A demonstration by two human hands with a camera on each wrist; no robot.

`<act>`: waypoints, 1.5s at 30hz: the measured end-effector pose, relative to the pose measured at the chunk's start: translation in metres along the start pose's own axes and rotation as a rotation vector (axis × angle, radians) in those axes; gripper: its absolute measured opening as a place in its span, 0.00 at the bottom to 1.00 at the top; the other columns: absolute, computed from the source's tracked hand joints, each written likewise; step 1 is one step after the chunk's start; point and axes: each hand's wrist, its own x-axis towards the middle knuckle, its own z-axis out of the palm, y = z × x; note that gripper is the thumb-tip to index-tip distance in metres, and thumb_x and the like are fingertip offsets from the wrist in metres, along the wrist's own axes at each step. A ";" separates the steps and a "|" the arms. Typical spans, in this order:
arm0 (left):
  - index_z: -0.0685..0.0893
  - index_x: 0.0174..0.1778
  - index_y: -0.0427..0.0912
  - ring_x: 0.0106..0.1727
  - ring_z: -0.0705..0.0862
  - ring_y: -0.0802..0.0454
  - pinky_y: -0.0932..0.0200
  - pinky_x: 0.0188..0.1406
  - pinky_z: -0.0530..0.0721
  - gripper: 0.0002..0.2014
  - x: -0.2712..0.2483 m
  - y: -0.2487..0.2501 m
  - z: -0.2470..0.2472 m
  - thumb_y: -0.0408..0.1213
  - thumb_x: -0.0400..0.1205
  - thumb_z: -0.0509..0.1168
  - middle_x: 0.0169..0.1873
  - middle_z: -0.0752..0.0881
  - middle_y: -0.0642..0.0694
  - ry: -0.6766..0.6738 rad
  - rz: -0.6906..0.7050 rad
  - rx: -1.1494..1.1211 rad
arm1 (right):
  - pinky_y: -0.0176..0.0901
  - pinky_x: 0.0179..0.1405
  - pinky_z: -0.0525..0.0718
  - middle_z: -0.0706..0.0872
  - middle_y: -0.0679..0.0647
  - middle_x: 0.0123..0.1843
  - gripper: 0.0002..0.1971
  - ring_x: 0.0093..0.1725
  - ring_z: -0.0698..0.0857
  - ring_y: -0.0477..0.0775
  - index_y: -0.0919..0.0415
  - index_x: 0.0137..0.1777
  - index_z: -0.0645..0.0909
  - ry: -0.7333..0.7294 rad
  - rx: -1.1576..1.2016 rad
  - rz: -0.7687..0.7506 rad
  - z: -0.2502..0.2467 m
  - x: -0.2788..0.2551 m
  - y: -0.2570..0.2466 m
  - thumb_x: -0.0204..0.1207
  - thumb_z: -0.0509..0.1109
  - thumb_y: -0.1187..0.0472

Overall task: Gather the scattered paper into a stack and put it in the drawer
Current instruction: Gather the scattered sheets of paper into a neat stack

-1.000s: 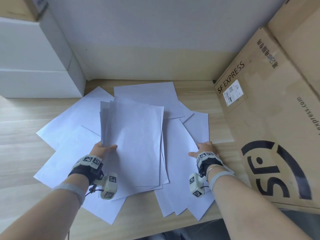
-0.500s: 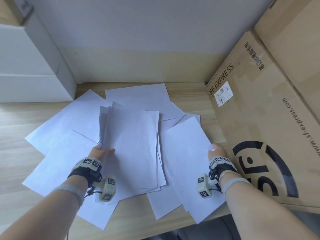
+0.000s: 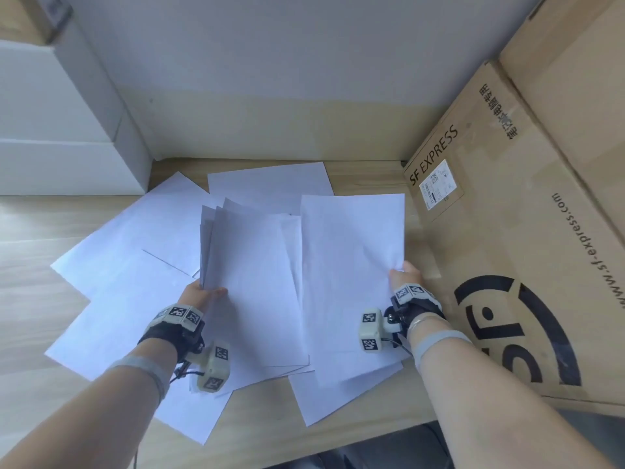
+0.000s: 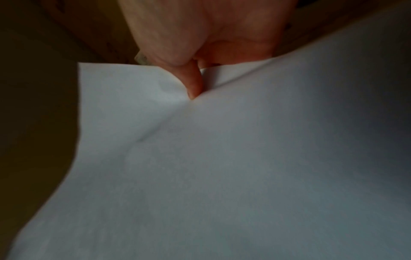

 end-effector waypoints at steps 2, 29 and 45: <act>0.77 0.36 0.35 0.30 0.75 0.45 0.56 0.33 0.75 0.07 -0.001 0.002 0.000 0.22 0.78 0.63 0.31 0.77 0.39 -0.025 -0.015 -0.027 | 0.38 0.38 0.72 0.81 0.62 0.43 0.08 0.39 0.78 0.55 0.61 0.48 0.78 -0.089 -0.053 -0.052 0.019 -0.006 -0.011 0.77 0.58 0.70; 0.82 0.48 0.31 0.46 0.82 0.40 0.45 0.55 0.82 0.12 0.019 0.009 -0.031 0.37 0.76 0.70 0.41 0.85 0.35 0.058 -0.036 -0.050 | 0.45 0.55 0.79 0.81 0.61 0.65 0.14 0.64 0.81 0.62 0.60 0.63 0.77 -0.233 -0.493 -0.272 0.101 0.051 -0.126 0.78 0.63 0.63; 0.82 0.39 0.40 0.48 0.84 0.36 0.41 0.61 0.81 0.07 0.028 0.009 -0.035 0.39 0.75 0.72 0.39 0.86 0.36 0.011 -0.094 -0.062 | 0.60 0.69 0.75 0.78 0.65 0.70 0.37 0.70 0.76 0.68 0.59 0.75 0.63 -0.150 -0.370 -0.123 0.107 0.089 -0.122 0.69 0.78 0.61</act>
